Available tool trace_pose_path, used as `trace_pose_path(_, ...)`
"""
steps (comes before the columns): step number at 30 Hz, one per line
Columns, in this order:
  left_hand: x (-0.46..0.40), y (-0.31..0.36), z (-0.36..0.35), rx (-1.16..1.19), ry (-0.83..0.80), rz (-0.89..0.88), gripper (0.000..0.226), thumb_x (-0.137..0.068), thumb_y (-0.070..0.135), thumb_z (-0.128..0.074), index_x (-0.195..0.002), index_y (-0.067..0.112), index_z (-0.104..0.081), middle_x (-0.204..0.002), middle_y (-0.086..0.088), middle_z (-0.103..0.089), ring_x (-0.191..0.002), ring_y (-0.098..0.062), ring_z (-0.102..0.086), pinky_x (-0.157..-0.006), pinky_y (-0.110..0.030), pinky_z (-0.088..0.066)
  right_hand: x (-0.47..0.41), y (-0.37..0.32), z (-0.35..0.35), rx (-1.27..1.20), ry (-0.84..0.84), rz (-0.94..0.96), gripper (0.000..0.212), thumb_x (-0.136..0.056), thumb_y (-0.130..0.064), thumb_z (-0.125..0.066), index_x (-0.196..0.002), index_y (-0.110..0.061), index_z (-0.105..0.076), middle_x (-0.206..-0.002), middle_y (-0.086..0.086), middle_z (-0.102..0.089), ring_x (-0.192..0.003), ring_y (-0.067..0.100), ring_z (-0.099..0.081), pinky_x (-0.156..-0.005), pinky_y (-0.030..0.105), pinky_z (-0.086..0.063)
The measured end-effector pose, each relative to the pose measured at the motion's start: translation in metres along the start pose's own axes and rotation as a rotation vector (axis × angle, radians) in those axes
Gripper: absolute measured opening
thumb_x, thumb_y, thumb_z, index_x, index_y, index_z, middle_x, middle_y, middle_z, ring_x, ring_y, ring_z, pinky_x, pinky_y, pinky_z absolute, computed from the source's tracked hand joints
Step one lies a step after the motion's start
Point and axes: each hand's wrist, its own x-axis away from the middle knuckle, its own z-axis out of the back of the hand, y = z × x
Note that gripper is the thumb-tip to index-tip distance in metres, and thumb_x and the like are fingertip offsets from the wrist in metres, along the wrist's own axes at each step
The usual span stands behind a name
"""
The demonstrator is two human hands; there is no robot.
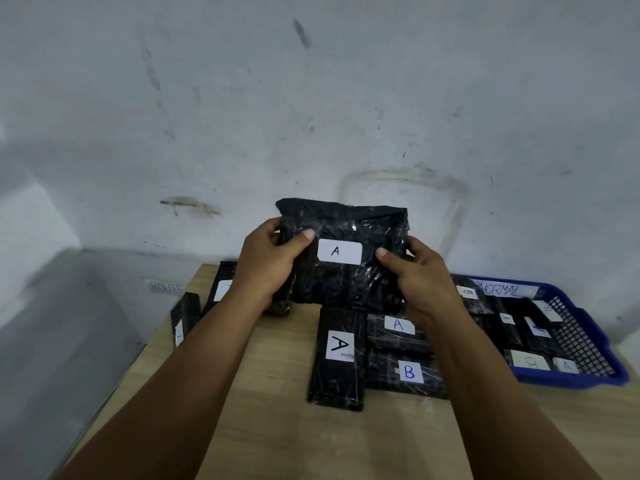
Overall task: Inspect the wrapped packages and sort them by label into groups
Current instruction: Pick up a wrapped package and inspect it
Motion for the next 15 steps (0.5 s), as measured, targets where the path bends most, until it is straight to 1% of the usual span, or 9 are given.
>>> trace_pose_path(3, -0.005, 0.001, 0.000, 0.014, 0.047, -0.009, 0.019, -0.087, 0.014, -0.080, -0.101, 0.024, -0.073, -0.094, 0.005, -0.080, -0.089, -0.013, -0.077, -0.090, -0.041, -0.061, 0.002, 0.000, -0.001, 0.060, -0.028, 0.026, 0.020, -0.097, -0.008, -0.071, -0.117, -0.011, -0.070, -0.099, 0.011, -0.081, -0.086, 0.026, -0.079, -0.073, 0.040, -0.065)
trace_pose_path(6, -0.003, -0.001, 0.001, -0.006, -0.010, -0.046, 0.022, -0.088, 0.011, -0.078, -0.105, 0.024, -0.072, -0.095, 0.007, -0.080, -0.090, -0.011, -0.076, -0.088, -0.037, -0.061, 0.003, -0.001, 0.000, 0.108, -0.015, 0.113, 0.024, -0.094, -0.026, -0.077, -0.117, -0.021, -0.071, -0.106, 0.000, -0.081, -0.098, 0.018, -0.078, -0.086, 0.041, -0.063)
trace_pose_path(7, -0.001, 0.000, 0.001, -0.003, -0.035, -0.071, 0.023, -0.089, 0.011, -0.078, -0.108, 0.023, -0.072, -0.097, 0.007, -0.080, -0.092, -0.011, -0.076, -0.087, -0.034, -0.061, 0.003, -0.002, 0.001, 0.126, 0.003, 0.142, 0.024, -0.094, -0.027, -0.077, -0.117, -0.023, -0.070, -0.108, -0.003, -0.080, -0.102, 0.016, -0.077, -0.090, 0.041, -0.062)
trace_pose_path(9, 0.003, 0.002, 0.000, 0.016, -0.057, -0.106, 0.025, -0.088, 0.012, -0.078, -0.112, 0.021, -0.073, -0.099, 0.008, -0.079, -0.094, -0.009, -0.075, -0.086, -0.029, -0.061, 0.001, -0.003, 0.002, 0.128, 0.034, 0.179, 0.021, -0.096, -0.021, -0.074, -0.117, -0.023, -0.070, -0.110, -0.004, -0.080, -0.104, 0.016, -0.076, -0.094, 0.042, -0.061)
trace_pose_path(11, 0.004, 0.005, -0.001, -0.001, -0.041, -0.119, 0.021, -0.089, 0.025, -0.078, -0.111, 0.023, -0.075, -0.101, 0.011, -0.079, -0.097, -0.006, -0.074, -0.088, -0.028, -0.059, 0.000, -0.003, 0.004, 0.116, 0.037, 0.203, 0.021, -0.098, -0.015, -0.071, -0.119, -0.020, -0.070, -0.111, -0.002, -0.079, -0.105, 0.018, -0.075, -0.092, 0.041, -0.062)
trace_pose_path(12, 0.005, 0.008, -0.001, -0.033, -0.022, -0.104, 0.020, -0.091, 0.036, -0.076, -0.107, 0.024, -0.076, -0.099, 0.011, -0.079, -0.097, -0.006, -0.074, -0.087, -0.028, -0.057, -0.001, -0.002, 0.005, 0.127, 0.035, 0.215, 0.020, -0.098, -0.013, -0.071, -0.118, -0.021, -0.069, -0.112, 0.000, -0.079, -0.103, 0.019, -0.076, -0.087, 0.038, -0.064)
trace_pose_path(13, 0.005, 0.010, -0.002, -0.079, 0.004, -0.079, 0.025, -0.092, 0.047, -0.071, -0.102, 0.024, -0.076, -0.095, 0.009, -0.078, -0.094, -0.008, -0.073, -0.083, -0.029, -0.056, 0.000, -0.002, 0.005, 0.144, 0.033, 0.225, 0.019, -0.099, -0.013, -0.070, -0.116, -0.022, -0.069, -0.112, 0.001, -0.079, -0.100, 0.018, -0.075, -0.078, 0.031, -0.064)
trace_pose_path(14, 0.005, 0.011, -0.004, -0.127, 0.031, -0.052, 0.030, -0.094, 0.052, -0.066, -0.096, 0.024, -0.075, -0.089, 0.007, -0.077, -0.091, -0.010, -0.072, -0.078, -0.029, -0.054, 0.001, -0.002, 0.005, 0.171, 0.034, 0.235, 0.019, -0.099, -0.013, -0.070, -0.115, -0.024, -0.068, -0.112, 0.001, -0.078, -0.098, 0.018, -0.075, -0.071, 0.025, -0.062)
trace_pose_path(15, 0.005, 0.010, -0.005, -0.155, 0.052, -0.037, 0.028, -0.096, 0.051, -0.064, -0.092, 0.026, -0.073, -0.087, 0.009, -0.074, -0.090, -0.009, -0.070, -0.075, -0.028, -0.053, 0.002, -0.002, 0.005, 0.205, 0.038, 0.244, 0.019, -0.100, -0.015, -0.070, -0.116, -0.024, -0.068, -0.113, -0.001, -0.077, -0.100, 0.018, -0.074, -0.071, 0.024, -0.060)
